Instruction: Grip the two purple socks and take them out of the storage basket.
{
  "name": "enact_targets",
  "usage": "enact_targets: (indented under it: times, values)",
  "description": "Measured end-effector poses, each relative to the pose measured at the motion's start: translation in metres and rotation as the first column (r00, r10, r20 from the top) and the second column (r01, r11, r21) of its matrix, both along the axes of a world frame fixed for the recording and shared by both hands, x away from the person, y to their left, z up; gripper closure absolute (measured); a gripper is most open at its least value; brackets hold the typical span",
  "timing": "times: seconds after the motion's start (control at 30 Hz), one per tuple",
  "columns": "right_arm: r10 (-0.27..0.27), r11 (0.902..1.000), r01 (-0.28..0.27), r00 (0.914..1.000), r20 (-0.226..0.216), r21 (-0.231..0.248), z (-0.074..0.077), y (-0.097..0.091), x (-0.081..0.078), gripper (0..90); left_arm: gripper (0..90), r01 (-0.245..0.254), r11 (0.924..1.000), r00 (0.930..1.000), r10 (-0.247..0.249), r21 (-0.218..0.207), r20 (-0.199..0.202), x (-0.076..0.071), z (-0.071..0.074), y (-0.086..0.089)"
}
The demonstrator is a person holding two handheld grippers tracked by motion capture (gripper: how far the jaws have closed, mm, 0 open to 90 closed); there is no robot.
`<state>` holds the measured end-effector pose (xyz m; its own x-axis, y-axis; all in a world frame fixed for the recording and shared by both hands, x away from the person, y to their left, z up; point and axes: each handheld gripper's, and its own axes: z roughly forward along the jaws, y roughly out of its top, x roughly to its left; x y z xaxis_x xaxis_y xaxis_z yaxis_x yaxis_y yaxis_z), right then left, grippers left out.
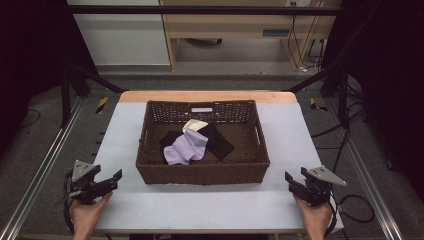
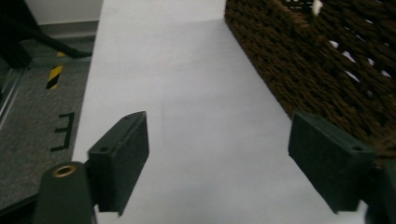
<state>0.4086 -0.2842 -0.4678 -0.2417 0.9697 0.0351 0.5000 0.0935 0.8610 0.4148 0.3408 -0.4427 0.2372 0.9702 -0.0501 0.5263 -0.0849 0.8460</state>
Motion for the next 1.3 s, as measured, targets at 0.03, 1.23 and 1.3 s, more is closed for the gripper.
enact_targets:
  times: [0.03,1.23,1.3]
  values:
    - [0.001,1.0000,-0.001,1.0000,-0.008,0.001,0.000,0.000,0.000,37.1,22.0,0.003,0.9999,0.9999,-0.002,-0.014,0.012,-0.001,0.002,0.001]
    - [0.024,0.9997,-0.024,0.9997,0.003,-0.004,0.004,0.004,0.002,34.7,33.6,0.120,0.9912,0.9825,-0.110,-0.057,0.150,0.012,0.069,-0.028]
    - [0.024,0.9997,-0.024,0.9997,0.001,0.003,0.004,0.004,0.002,35.3,34.4,0.127,0.9908,0.9800,-0.117,-0.048,0.161,0.013,0.074,-0.033]
